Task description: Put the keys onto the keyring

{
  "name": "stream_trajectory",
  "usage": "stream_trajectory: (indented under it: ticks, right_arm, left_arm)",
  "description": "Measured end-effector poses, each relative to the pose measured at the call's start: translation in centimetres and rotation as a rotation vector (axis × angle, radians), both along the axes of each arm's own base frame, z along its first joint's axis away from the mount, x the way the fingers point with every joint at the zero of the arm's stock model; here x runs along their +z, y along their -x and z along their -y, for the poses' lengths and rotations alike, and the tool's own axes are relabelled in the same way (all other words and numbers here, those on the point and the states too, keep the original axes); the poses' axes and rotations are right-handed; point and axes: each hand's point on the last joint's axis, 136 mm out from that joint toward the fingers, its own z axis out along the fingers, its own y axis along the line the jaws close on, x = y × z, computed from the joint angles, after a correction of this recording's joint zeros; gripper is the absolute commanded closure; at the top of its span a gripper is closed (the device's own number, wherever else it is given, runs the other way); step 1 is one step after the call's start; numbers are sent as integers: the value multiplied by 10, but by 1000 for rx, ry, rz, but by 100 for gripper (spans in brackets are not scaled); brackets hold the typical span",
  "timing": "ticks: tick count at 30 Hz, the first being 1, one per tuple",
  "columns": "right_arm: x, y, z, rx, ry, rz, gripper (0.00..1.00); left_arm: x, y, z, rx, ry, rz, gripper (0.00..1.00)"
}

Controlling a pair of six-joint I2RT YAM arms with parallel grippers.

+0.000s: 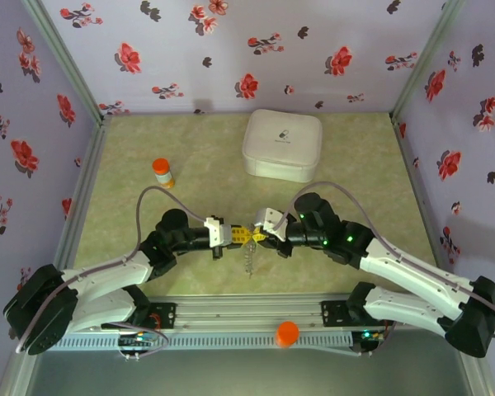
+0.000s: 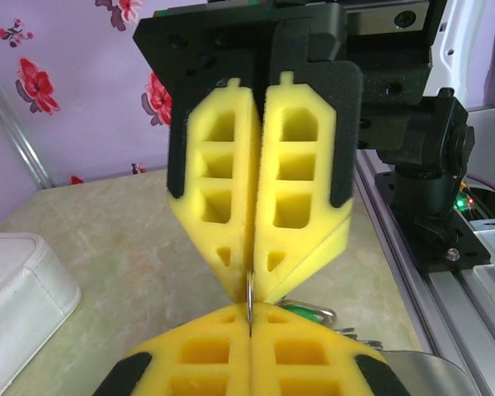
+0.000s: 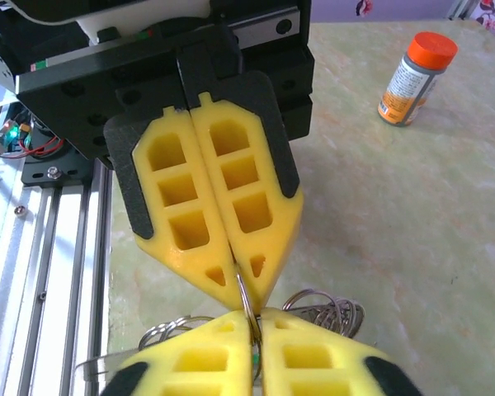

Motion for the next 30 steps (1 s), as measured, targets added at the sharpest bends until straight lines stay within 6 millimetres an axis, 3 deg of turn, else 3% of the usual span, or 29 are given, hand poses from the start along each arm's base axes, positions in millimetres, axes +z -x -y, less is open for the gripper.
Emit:
stream_trajectory:
  ticks: [1,2,3,6,18,25,30]
  right_arm:
    - [-1,0,0,1,2,-1,99]
    - [-1,0,0,0,4,-3,100]
    - [-2,0,0,1,5,-1,100]
    - [-7,0,0,1,24,-10,100]
    - [-16,-1,-3,35,270,45,100]
    - [-22,-4,-4,46,358,73,100]
    - [-21,-7,-1,30,325,61,77]
  left_arm:
    - [-1,0,0,2,0,-1,98]
    - [-1,0,0,3,1,1,81]
    - [-1,-1,0,5,0,2,72]
    - [0,-3,-1,20,5,11,65]
    - [-16,-8,-3,44,-122,-11,79]
    - [-21,-7,-4,39,-148,-16,100]
    - [-19,-7,-3,37,-144,-7,100]
